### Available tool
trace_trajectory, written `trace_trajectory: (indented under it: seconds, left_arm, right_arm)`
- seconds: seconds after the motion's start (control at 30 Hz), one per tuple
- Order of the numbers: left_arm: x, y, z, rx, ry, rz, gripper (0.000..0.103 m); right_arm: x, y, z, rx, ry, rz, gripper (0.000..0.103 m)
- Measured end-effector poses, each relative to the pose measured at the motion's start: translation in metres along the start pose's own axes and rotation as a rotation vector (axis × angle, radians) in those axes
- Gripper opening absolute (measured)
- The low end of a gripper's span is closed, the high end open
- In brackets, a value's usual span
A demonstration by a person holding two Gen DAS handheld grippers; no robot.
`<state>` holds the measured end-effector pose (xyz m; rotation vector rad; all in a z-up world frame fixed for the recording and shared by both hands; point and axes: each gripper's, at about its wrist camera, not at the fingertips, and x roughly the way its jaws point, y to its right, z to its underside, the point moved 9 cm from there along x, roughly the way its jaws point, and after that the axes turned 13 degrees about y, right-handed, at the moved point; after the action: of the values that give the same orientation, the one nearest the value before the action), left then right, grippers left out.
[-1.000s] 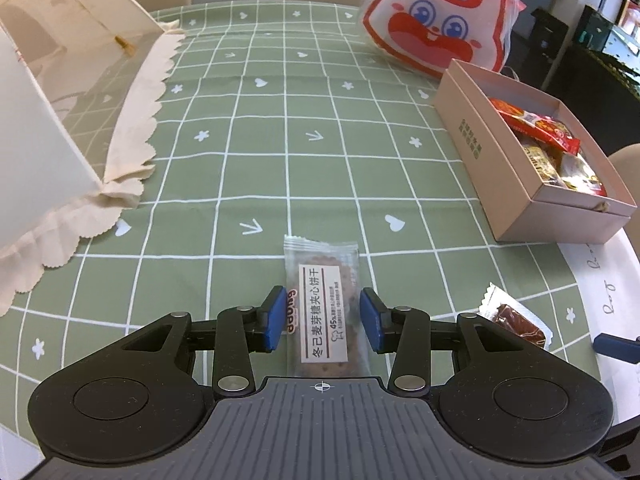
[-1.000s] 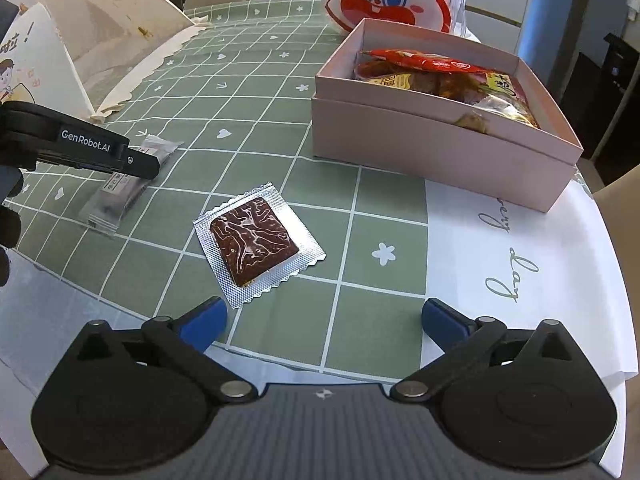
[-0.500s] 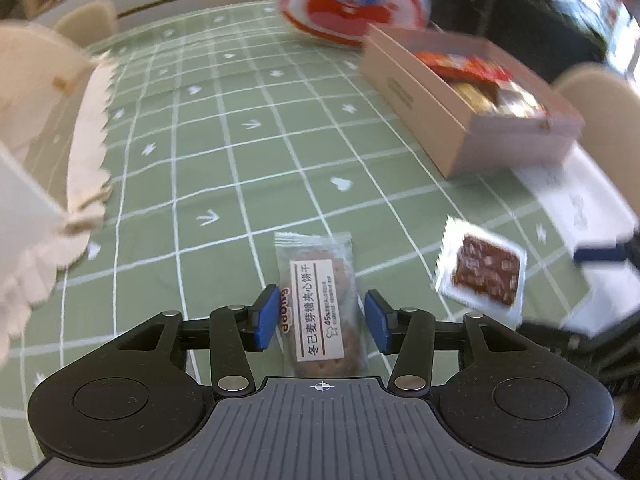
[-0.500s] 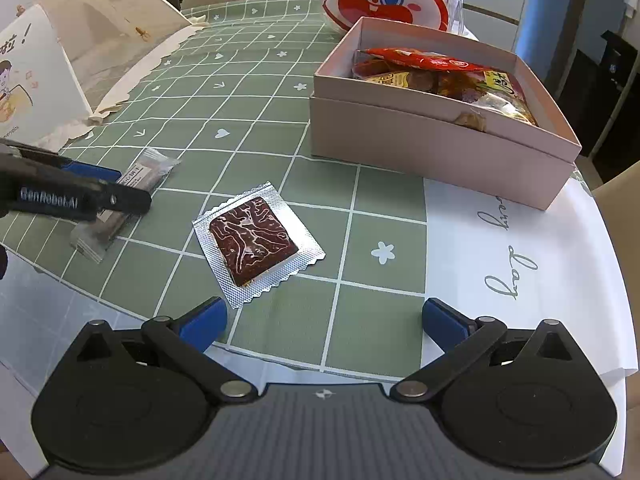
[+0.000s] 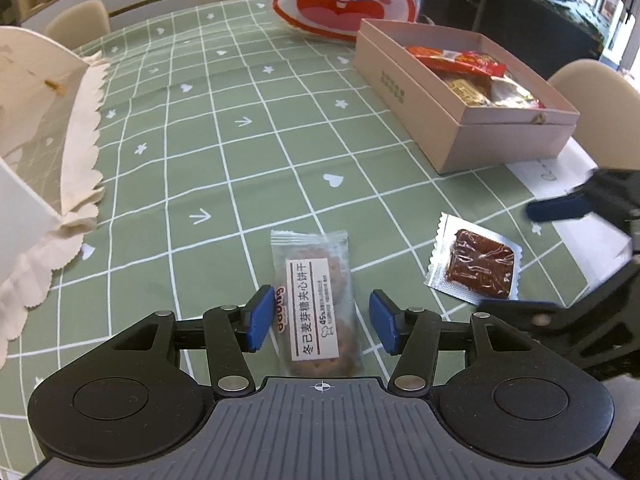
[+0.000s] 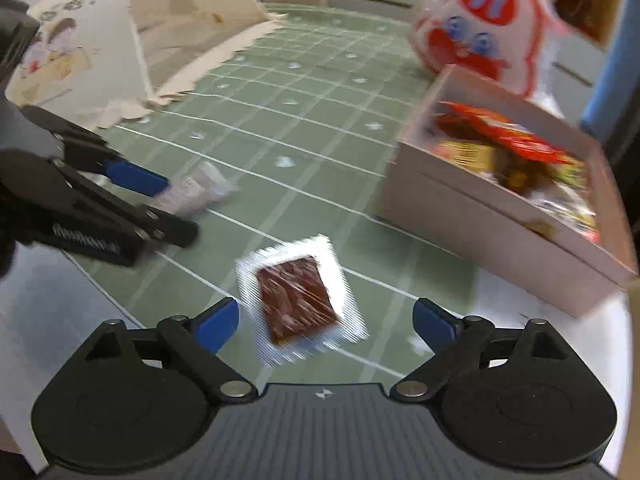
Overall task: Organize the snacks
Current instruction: 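Grasp the wrapped biscuit with the left gripper while the right holds the chocolate wafer, then carry the wafer and biscuit over the pink box and release both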
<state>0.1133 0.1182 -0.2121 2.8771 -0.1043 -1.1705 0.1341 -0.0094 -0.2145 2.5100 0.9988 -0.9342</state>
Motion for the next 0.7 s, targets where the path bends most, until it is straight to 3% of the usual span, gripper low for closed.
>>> trace_trajectory:
  seconds: [0.13, 0.17, 0.27, 0.4, 0.57, 0.7]
  left_arm:
    - [-0.001, -0.001, 0.0, -0.004, 0.004, 0.006, 0.054]
    - [-0.002, -0.002, 0.0, -0.001, 0.007, -0.013, 0.047]
    - [-0.005, 0.0, 0.003, 0.004, 0.016, -0.042, 0.042]
    - [-0.019, 0.019, 0.012, -0.01, 0.001, -0.009, 0.038]
    - [-0.056, 0.078, 0.01, 0.007, 0.021, 0.14, 0.038]
    - [-0.086, 0.118, -0.035, 0.016, 0.117, 0.262, 0.038]
  right_arm:
    - [0.01, -0.003, -0.006, 0.009, -0.016, -0.011, 0.058]
    - [0.008, -0.004, -0.007, -0.013, -0.017, -0.001, 0.051]
    - [-0.004, -0.004, -0.008, -0.031, -0.021, -0.012, 0.05]
    - [-0.036, 0.013, -0.006, 0.011, -0.009, -0.024, 0.047]
    - [-0.096, 0.049, -0.003, 0.089, 0.026, -0.02, 0.045]
    - [-0.149, 0.083, -0.024, 0.044, 0.118, 0.047, 0.045]
